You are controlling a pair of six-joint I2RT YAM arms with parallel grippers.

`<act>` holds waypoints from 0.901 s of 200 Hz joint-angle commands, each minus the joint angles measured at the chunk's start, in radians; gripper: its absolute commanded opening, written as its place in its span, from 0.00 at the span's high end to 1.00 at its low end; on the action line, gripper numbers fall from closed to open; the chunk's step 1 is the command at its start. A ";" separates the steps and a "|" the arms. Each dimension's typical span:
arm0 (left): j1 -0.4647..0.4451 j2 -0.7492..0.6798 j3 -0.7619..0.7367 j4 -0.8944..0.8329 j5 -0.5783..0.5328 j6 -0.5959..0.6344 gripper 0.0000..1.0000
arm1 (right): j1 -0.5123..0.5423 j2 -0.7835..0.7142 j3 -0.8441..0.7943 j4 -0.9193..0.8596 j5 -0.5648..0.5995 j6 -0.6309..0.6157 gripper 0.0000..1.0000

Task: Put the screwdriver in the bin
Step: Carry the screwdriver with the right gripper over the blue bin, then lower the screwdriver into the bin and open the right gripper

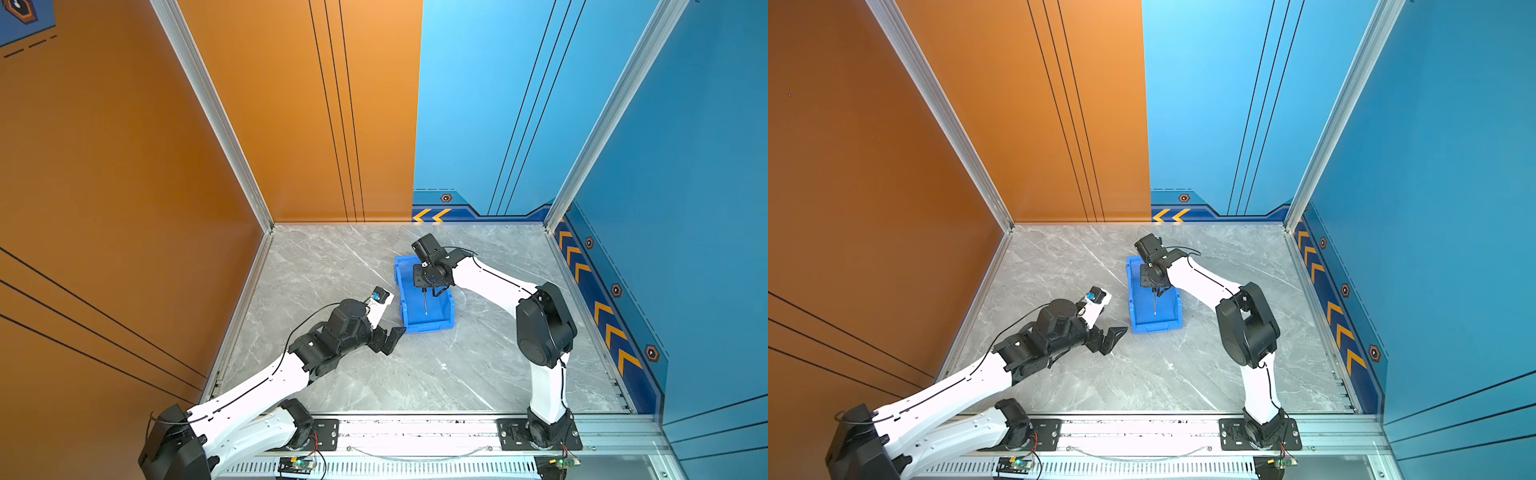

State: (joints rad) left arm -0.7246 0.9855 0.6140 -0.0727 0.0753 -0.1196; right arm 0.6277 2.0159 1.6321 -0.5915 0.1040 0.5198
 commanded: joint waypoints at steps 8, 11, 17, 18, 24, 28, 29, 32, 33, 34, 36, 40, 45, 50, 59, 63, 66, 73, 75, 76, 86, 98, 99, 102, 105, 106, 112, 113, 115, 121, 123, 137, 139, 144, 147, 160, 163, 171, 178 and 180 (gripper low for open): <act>0.012 0.009 0.029 0.018 0.037 0.006 0.02 | -0.008 0.046 0.059 0.005 -0.009 -0.017 1.00; 0.012 0.008 0.027 0.019 0.037 0.006 0.02 | -0.009 0.050 0.064 0.005 -0.009 -0.017 1.00; 0.011 0.007 0.027 0.017 0.037 0.006 0.02 | -0.009 0.052 0.068 0.005 -0.010 -0.017 1.00; 0.011 0.007 0.026 0.018 0.037 0.006 0.02 | -0.010 0.052 0.070 0.005 -0.010 -0.017 1.00; 0.013 0.005 0.023 0.017 0.037 0.006 0.02 | -0.010 0.077 0.073 0.005 -0.010 -0.017 1.00; 0.013 0.004 0.022 0.016 0.036 0.006 0.02 | -0.011 0.085 0.076 0.005 -0.010 -0.015 1.00; 0.014 0.004 0.021 0.015 0.036 0.006 0.02 | -0.012 0.086 0.077 0.005 -0.010 -0.014 1.00; 0.014 0.003 0.020 0.016 0.037 0.006 0.02 | -0.011 0.090 0.076 0.005 -0.010 -0.013 1.00; 0.014 0.003 0.020 0.016 0.036 0.006 0.02 | -0.011 0.092 0.077 0.005 -0.009 -0.012 1.00; 0.014 0.002 0.020 0.016 0.036 0.006 0.02 | -0.013 0.093 0.078 0.005 -0.010 -0.012 1.00; 0.014 0.001 0.019 0.016 0.035 0.006 0.02 | -0.013 0.095 0.079 0.005 -0.010 -0.011 1.00; 0.016 0.000 0.019 0.016 0.036 0.006 0.02 | -0.014 0.100 0.080 0.005 -0.011 -0.009 1.00; 0.017 -0.002 0.016 0.016 0.036 0.006 0.02 | -0.015 0.105 0.081 0.005 -0.011 -0.008 1.00; 0.019 -0.004 0.014 0.016 0.035 0.006 0.02 | -0.017 0.111 0.081 0.005 -0.010 -0.009 1.00; 0.022 -0.007 0.012 0.017 0.036 0.006 0.02 | -0.016 0.119 0.082 0.005 -0.009 -0.008 1.00; 0.022 -0.008 0.010 0.017 0.035 0.006 0.02 | -0.016 0.123 0.085 0.005 -0.009 -0.007 1.00; 0.024 -0.009 0.009 0.017 0.035 0.006 0.02 | -0.016 0.125 0.084 0.005 -0.008 -0.007 1.00; 0.025 -0.011 0.008 0.017 0.034 0.006 0.02 | -0.017 0.130 0.085 0.005 -0.006 -0.008 1.00; 0.025 -0.012 0.009 0.017 0.034 0.006 0.02 | -0.016 0.131 0.085 0.005 -0.005 -0.007 1.00; 0.025 -0.013 0.008 0.016 0.034 0.006 0.02 | -0.017 0.132 0.085 0.005 -0.005 -0.008 1.00; 0.027 -0.019 0.004 0.017 0.031 0.006 0.02 | -0.016 0.141 0.087 0.005 -0.003 -0.008 1.00; 0.030 -0.027 -0.001 0.016 0.028 0.003 0.02 | -0.016 0.154 0.090 0.006 -0.002 -0.007 1.00; 0.030 -0.029 -0.001 0.015 0.028 0.003 0.02 | -0.015 0.155 0.090 0.006 -0.002 -0.007 1.00; 0.031 -0.032 -0.003 0.015 0.028 0.002 0.02 | -0.015 0.158 0.091 0.006 -0.001 -0.006 1.00; 0.032 -0.033 -0.005 0.015 0.027 0.001 0.02 | -0.015 0.160 0.092 0.006 0.000 -0.005 1.00; 0.032 -0.034 -0.005 0.015 0.027 0.001 0.02 | -0.015 0.161 0.093 0.006 0.000 -0.006 1.00; 0.034 -0.039 -0.008 0.012 0.027 0.000 0.02 | -0.014 0.166 0.095 0.007 0.002 -0.004 1.00; 0.034 -0.040 -0.008 0.011 0.026 0.000 0.02 | -0.013 0.168 0.095 0.006 0.002 -0.004 1.00; 0.035 -0.043 -0.009 0.010 0.026 0.000 0.02 | -0.014 0.170 0.096 0.006 0.002 -0.004 1.00; 0.038 -0.050 -0.012 0.006 0.026 -0.001 0.02 | -0.012 0.175 0.101 0.006 0.003 -0.004 1.00; 0.038 -0.052 -0.012 0.005 0.026 -0.002 0.02 | -0.012 0.177 0.101 0.006 0.005 -0.004 1.00; 0.043 -0.069 -0.019 -0.006 0.026 -0.003 0.02 | -0.010 0.190 0.107 0.005 0.005 -0.004 1.00; 0.042 -0.071 -0.020 -0.008 0.026 -0.003 0.02 | -0.009 0.192 0.109 0.005 0.005 -0.004 1.00; 0.043 -0.077 -0.021 -0.013 0.025 -0.003 0.02 | -0.009 0.196 0.111 0.005 0.006 -0.004 1.00; 0.046 -0.081 -0.022 -0.016 0.024 -0.003 0.02 | -0.009 0.200 0.112 0.005 0.005 -0.004 1.00; 0.049 -0.098 -0.029 -0.027 0.022 -0.003 0.02 | -0.007 0.209 0.114 0.005 0.010 -0.002 1.00; 0.050 -0.102 -0.030 -0.028 0.021 -0.004 0.02 | -0.007 0.211 0.115 0.005 0.012 -0.001 1.00; 0.053 -0.111 -0.034 -0.033 0.020 -0.006 0.02 | -0.006 0.214 0.114 0.005 0.015 -0.001 1.00; 0.057 -0.118 -0.035 -0.037 0.019 -0.006 0.02 | -0.005 0.218 0.113 0.005 0.015 0.000 1.00; 0.057 -0.119 -0.036 -0.038 0.018 -0.006 0.02 | -0.006 0.219 0.114 0.005 0.015 -0.001 1.00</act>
State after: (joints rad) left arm -0.6827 0.8940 0.5999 -0.0792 0.0910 -0.1204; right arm 0.6163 2.2013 1.7275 -0.5686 0.1085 0.5201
